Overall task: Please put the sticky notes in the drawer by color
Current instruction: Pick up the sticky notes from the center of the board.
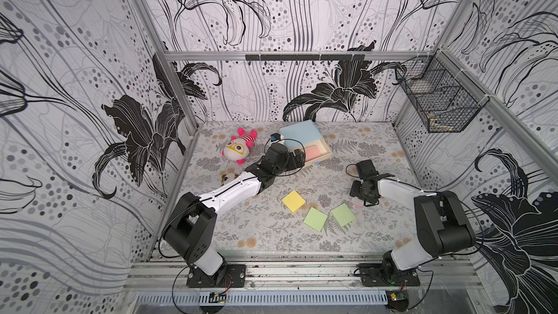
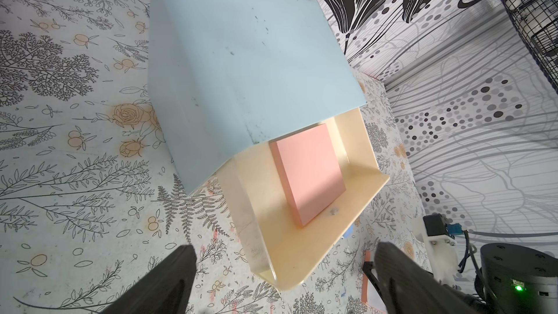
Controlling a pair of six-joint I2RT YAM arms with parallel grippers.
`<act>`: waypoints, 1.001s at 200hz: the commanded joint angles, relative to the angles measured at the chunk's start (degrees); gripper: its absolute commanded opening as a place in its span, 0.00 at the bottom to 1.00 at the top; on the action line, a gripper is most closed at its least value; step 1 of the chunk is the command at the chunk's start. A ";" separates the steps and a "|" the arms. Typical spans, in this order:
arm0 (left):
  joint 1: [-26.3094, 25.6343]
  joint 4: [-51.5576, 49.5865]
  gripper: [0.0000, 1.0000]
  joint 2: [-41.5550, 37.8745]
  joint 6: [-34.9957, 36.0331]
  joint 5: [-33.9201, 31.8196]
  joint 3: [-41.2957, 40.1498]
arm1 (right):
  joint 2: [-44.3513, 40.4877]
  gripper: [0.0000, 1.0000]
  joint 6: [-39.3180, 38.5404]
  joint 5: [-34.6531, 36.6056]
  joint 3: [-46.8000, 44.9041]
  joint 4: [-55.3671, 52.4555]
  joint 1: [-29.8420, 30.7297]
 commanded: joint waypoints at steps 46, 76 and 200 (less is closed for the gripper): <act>-0.08 1.32 0.97 -2.29 0.93 -1.05 -0.69 | 0.93 0.57 -0.53 0.52 0.87 -2.48 0.36; -0.11 1.32 0.97 -2.31 1.12 -1.14 -0.74 | 0.03 0.57 0.12 0.23 0.77 -2.43 0.36; -0.13 2.68 0.97 -2.93 1.12 0.20 -1.35 | 0.59 0.76 -1.04 -0.34 1.67 -1.20 0.36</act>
